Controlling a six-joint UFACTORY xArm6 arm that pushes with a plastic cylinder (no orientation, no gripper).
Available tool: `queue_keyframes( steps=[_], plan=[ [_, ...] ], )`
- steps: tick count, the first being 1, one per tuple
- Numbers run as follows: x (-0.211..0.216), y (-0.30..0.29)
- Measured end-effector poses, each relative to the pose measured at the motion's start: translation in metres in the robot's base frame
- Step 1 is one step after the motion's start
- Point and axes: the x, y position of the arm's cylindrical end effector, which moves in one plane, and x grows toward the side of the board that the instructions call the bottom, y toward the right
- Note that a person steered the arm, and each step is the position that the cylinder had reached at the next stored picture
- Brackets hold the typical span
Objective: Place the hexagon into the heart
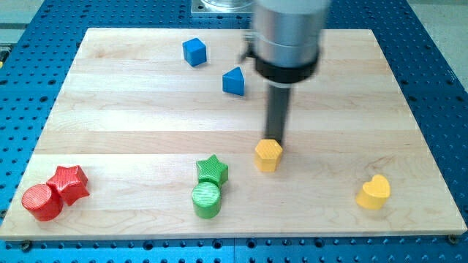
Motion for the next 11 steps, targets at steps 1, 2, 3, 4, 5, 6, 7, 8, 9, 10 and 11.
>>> queue_keyframes(
  steps=[1,2,3,4,5,6,7,8,9,10,11],
  plan=[
    [-0.026,-0.062],
    [0.005,-0.127],
    [0.029,-0.055],
    [0.025,-0.033],
    [0.024,-0.013],
    [0.04,0.038],
    [0.016,0.023],
    [-0.005,0.062],
    [0.026,0.07],
    [0.041,0.065],
    [0.041,0.064]
  ],
)
